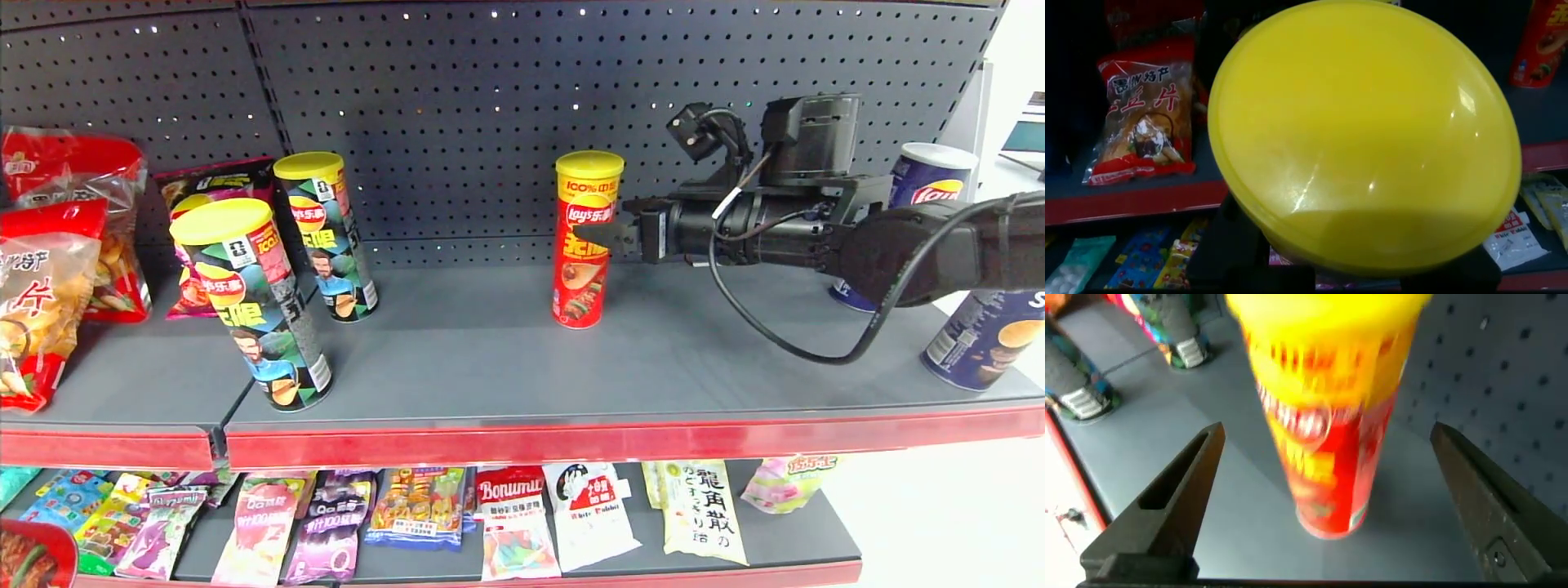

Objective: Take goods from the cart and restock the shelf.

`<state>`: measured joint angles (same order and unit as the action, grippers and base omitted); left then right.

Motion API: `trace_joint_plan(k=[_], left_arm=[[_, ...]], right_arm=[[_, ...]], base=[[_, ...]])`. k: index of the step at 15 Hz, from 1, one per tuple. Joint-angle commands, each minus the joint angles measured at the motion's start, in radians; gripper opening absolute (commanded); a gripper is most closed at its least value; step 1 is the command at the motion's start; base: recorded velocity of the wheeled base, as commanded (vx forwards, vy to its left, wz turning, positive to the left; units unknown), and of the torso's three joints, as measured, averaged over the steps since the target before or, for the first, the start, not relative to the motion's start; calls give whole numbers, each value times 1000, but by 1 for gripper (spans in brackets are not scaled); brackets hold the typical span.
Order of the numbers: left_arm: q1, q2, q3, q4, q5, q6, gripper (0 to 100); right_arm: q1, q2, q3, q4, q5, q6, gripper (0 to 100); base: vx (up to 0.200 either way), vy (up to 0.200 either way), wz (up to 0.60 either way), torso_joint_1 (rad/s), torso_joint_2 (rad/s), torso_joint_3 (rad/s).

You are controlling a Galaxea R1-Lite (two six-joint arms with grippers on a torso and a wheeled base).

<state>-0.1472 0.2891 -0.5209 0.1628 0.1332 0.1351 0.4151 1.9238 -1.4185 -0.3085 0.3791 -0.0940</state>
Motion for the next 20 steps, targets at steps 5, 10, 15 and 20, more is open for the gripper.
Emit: trace_joint_plan(k=[5,10,15,20], left_arm=[[0,2,-1,0,0,1,0],[2,1,-2,0,2,1,0],[2,-5,1,0,2,1,0],[2,-7,2,0,2,1,0]], right_arm=[[44,80,-102,0,-3,2,100],[45,129,-168,2,-6,14,100],[45,169,-220,2,-11,14,100],[48,175,-226,2,-34,14,0]], base=[[0,0,0,0,0,0],[0,0,0,0,0,0],[0,0,0,0,0,0],[0,0,0,0,0,0]])
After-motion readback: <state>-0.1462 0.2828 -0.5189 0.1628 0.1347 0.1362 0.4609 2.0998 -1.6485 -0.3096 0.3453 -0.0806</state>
